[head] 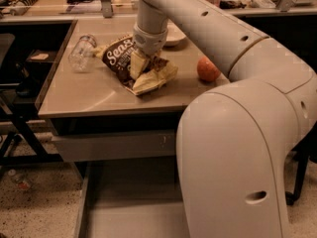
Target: Place brown chip bag into middle drawer
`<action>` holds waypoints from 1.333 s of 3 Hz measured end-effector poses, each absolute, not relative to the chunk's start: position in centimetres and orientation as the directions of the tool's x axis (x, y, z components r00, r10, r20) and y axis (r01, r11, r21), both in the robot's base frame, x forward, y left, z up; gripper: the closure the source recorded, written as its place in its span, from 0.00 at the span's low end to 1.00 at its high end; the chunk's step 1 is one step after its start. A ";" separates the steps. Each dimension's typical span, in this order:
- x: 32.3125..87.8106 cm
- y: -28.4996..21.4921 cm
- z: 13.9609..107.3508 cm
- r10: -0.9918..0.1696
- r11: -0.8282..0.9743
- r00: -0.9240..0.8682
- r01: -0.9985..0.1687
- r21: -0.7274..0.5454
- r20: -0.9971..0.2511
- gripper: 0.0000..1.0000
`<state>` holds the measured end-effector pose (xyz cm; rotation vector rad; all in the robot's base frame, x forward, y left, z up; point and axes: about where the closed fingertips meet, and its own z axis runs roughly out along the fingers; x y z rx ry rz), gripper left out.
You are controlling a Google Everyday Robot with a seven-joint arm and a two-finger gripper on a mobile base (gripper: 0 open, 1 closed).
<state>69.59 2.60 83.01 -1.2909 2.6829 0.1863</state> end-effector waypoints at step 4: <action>65.8 0.9 86.4 -0.763 0.615 -0.599 -0.789 0.012 -0.244 1.00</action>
Offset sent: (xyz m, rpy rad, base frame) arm -0.0116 -0.0072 0.0213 -0.0108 -0.0325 -0.0011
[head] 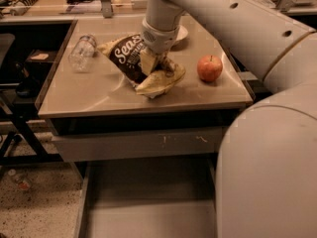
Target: Place brown chip bag into middle drawer
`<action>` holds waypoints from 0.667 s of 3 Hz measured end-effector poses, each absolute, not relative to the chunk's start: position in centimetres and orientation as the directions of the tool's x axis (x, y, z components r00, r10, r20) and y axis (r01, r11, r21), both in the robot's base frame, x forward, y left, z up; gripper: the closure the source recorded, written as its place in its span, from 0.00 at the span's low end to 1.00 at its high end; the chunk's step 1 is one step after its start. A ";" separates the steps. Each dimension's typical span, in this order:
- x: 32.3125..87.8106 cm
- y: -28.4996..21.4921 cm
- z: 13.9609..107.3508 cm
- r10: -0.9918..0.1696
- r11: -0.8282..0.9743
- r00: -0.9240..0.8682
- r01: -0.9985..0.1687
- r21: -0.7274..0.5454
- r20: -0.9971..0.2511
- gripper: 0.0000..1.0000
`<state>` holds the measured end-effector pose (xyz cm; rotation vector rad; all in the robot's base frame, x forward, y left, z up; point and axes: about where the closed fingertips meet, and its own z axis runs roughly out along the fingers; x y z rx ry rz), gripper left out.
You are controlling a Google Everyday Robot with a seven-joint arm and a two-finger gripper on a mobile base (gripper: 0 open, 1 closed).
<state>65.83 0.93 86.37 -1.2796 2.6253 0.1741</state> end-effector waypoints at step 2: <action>59.6 -0.4 88.7 -0.757 0.616 -0.594 -0.788 0.009 -0.273 1.00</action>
Offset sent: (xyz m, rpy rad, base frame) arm -0.1057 -0.0226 0.0394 0.0294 -0.0228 -0.0020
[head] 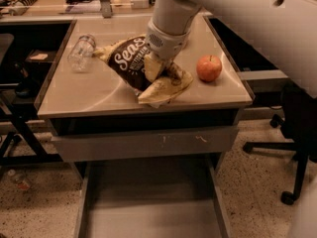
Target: Place brown chip bag into middle drawer
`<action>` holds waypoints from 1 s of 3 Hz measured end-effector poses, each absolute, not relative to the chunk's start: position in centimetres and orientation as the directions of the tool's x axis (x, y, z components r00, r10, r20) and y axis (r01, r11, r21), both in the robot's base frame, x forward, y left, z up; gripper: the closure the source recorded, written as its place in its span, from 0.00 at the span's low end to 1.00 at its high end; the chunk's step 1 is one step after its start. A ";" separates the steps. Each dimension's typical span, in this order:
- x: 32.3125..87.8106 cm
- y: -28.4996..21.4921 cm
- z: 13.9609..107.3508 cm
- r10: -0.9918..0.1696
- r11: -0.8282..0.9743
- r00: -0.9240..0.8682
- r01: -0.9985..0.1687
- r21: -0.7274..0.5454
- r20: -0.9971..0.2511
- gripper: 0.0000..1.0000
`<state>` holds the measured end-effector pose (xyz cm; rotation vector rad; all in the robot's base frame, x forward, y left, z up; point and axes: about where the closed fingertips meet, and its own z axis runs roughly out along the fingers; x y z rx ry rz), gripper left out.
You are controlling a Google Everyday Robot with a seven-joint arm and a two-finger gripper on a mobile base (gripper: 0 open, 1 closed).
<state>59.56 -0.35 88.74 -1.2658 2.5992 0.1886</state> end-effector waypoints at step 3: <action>55.0 -1.4 89.4 -0.759 0.614 -0.584 -0.789 -0.016 -0.287 1.00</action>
Offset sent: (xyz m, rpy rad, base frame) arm -0.0271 -0.0063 0.0077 0.0133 -0.0309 -0.0130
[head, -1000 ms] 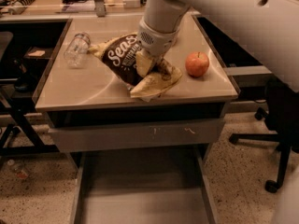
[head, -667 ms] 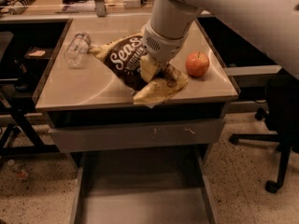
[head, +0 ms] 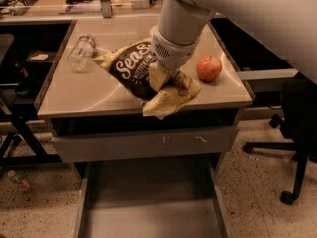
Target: Place brown chip bag into middle drawer
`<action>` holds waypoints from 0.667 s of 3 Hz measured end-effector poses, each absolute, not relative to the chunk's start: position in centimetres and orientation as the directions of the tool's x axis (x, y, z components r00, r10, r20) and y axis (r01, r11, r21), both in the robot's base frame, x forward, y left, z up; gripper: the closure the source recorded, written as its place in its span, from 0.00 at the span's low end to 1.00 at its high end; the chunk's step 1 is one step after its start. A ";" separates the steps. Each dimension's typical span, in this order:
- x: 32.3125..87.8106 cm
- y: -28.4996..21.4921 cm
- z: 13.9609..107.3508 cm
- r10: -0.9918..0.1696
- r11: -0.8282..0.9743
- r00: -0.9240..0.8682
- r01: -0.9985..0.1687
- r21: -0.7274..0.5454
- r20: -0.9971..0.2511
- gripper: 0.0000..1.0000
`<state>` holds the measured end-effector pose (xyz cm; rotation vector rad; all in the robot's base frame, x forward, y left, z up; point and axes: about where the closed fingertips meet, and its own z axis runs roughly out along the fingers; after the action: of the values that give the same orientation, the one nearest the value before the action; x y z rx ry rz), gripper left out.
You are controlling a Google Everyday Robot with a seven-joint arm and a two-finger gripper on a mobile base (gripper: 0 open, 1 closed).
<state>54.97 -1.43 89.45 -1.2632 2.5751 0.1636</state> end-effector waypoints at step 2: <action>46.5 -3.3 88.4 -0.712 0.680 -0.668 -0.732 0.025 -0.217 1.00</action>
Offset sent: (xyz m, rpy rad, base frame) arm -0.1429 -0.0338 -0.0247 -0.0444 0.1545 -0.1758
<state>46.51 -3.26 88.45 -1.1739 2.7032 0.1629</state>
